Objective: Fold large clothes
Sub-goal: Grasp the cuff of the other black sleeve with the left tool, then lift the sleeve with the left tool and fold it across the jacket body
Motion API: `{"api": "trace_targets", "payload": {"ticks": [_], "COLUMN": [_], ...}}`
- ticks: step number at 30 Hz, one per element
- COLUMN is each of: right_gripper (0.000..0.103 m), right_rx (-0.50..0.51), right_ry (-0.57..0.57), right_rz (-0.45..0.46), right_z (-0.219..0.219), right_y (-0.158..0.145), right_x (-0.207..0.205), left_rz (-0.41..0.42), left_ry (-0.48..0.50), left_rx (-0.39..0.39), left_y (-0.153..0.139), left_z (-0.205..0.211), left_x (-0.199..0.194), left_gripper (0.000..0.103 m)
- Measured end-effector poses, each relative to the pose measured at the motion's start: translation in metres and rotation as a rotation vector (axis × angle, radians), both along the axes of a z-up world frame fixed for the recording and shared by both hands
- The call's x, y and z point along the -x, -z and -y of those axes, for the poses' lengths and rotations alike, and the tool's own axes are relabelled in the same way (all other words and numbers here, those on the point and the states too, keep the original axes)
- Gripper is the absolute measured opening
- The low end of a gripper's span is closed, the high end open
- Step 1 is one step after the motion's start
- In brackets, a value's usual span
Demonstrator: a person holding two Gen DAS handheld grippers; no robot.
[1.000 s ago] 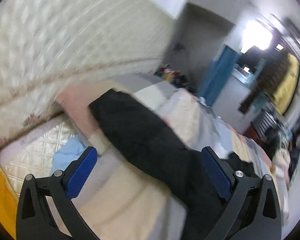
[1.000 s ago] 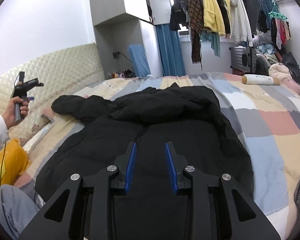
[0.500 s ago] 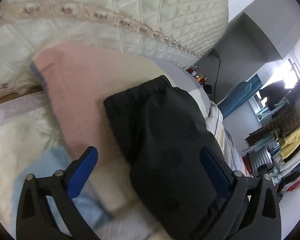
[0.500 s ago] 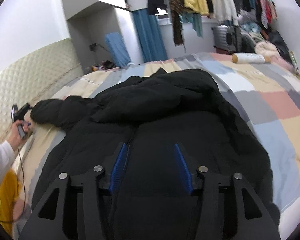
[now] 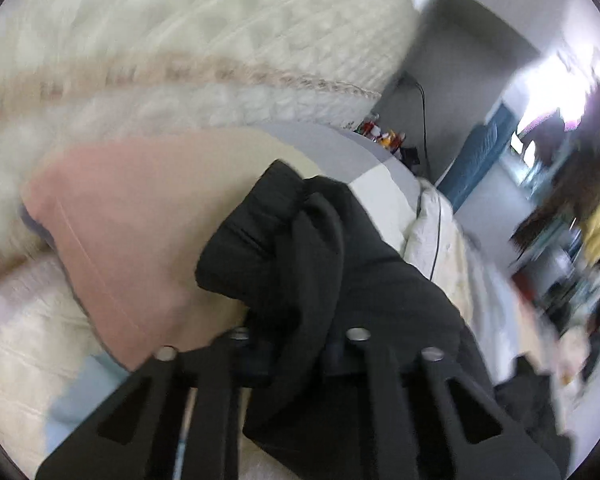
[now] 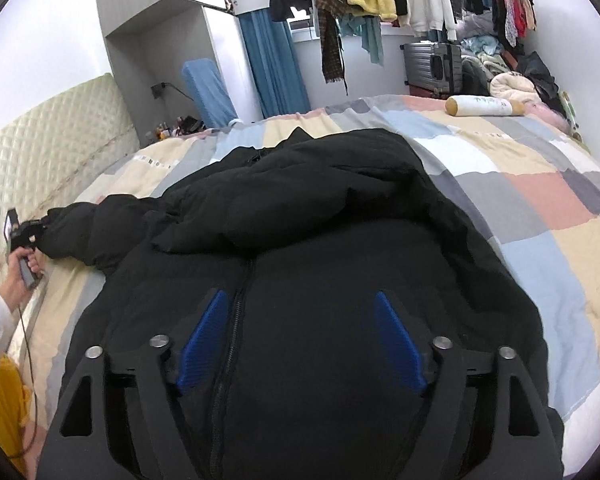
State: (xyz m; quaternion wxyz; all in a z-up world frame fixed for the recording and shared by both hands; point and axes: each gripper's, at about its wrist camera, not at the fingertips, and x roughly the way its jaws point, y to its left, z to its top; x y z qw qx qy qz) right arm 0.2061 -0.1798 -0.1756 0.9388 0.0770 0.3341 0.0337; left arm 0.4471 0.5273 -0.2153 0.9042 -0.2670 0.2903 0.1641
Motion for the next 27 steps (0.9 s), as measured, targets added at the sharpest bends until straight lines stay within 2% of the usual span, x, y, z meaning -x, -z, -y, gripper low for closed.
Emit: {"api": "trace_targets", "payload": {"ticks": [8,13,16,22,27], "right_gripper": [0.085,0.096,0.096,0.097,0.097], "right_rx": [0.023,0.006,-0.007,-0.005,-0.018], "right_ry": [-0.058,-0.073,-0.090,-0.133,-0.137], "right_rz": [0.054,0.081,0.096,0.125,0.146], "right_z": [0.001,0.013,0.022,0.033,0.048], "right_y": [-0.015,-0.022,-0.025,-0.028,-0.030], "right_x": [0.019,0.028,0.034,0.048,0.055], "left_rz": [-0.027,0.004,0.011,0.035,0.033], "left_ry": [-0.131,-0.155,-0.168,-0.139,-0.070], "left_rx": [-0.118,-0.187,-0.235,-0.334,-0.477], "left_y": [-0.076,-0.130,-0.159,-0.210,-0.249], "left_z": [0.013,0.038,0.059,0.110,0.175], "left_x": [0.041,0.068,0.078,0.092,0.096], "left_gripper": [0.006,0.005,0.005,0.005,0.005]}}
